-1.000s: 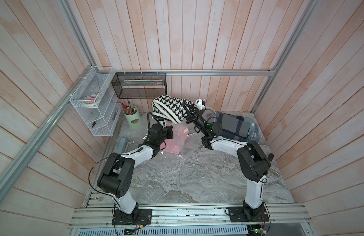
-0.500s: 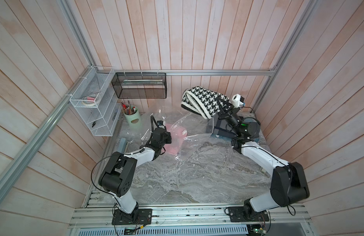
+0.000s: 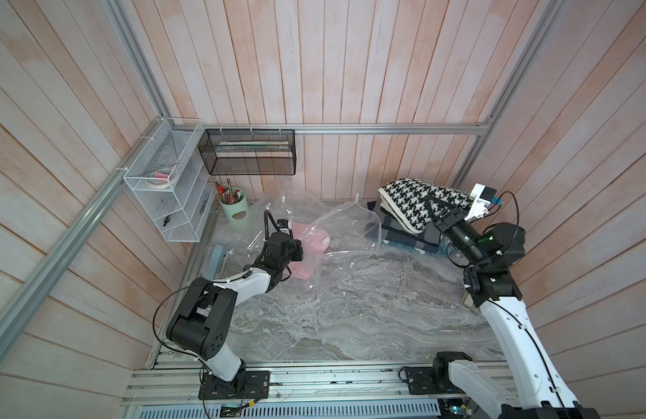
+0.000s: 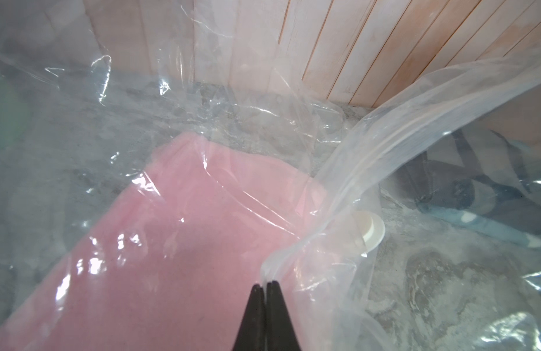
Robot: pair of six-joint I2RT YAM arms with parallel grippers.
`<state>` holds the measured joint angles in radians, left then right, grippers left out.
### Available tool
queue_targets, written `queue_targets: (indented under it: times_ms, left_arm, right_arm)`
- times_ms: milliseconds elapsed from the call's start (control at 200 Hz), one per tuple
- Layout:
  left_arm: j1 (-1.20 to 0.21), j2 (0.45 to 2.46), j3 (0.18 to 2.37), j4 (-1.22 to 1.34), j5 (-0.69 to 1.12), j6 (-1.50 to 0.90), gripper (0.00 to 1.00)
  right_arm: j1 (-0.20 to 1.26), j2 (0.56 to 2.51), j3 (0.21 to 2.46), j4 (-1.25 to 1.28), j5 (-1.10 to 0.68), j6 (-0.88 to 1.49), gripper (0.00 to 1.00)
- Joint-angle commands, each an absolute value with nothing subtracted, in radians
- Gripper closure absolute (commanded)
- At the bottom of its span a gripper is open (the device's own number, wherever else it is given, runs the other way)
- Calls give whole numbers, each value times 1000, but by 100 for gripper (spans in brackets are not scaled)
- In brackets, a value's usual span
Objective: Take the blanket out of the vacuum bag
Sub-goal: Place the blanket at the center of the board.
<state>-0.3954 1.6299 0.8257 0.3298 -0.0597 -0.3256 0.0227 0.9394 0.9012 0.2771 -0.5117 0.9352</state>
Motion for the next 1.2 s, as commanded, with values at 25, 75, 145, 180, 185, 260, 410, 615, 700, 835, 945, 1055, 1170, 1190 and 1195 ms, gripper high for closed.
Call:
queue_targets:
  times_ms: [25,75,145,180,185,260,410,615,700,835,945,1055,1170,1190,1195]
  left_arm:
    - [-381,1602,817,313,-64,-322,100]
    - [-373,1600,828,295,-75,-321,100]
    - [-354,1601,843,268,-85,-321,100]
    - [-344,1599,850,254,-89,-319,100]
    - [-341,1599,851,254,-90,-320,100]
    - [-314,1597,867,222,-106,-323,100]
    - [-283,1585,892,165,-136,-331,100]
    - [-271,1573,925,132,-137,-323,100]
    - [-271,1561,923,131,-132,-322,100]
    - [-270,1560,910,142,-126,-320,100]
    - [-270,1572,923,141,-114,-322,100]
    - [-271,1583,935,140,-109,-323,100]
    - [-271,1582,931,142,-110,-326,100]
    - [-271,1582,933,142,-109,-326,100]
    - [-271,1582,933,142,-109,-326,100]
  right_arm:
    - [17,902,719,183,-417,841,100]
    - [17,883,629,243,-409,876,100]
    - [16,862,504,326,-396,928,100]
    - [17,856,455,356,-389,945,100]
    - [18,856,449,362,-388,947,100]
    - [17,853,372,397,-379,970,100]
    - [20,850,284,408,-394,1005,100]
    - [26,800,190,334,-390,1058,100]
    - [40,789,174,273,-390,1050,100]
    - [92,751,149,185,-372,1054,100]
    - [117,706,123,143,-325,1070,100]
    - [119,689,106,130,-325,1072,100]
    - [158,697,109,128,-302,1074,100]
    - [171,702,114,123,-288,1074,100]
    - [173,705,115,122,-284,1075,100]
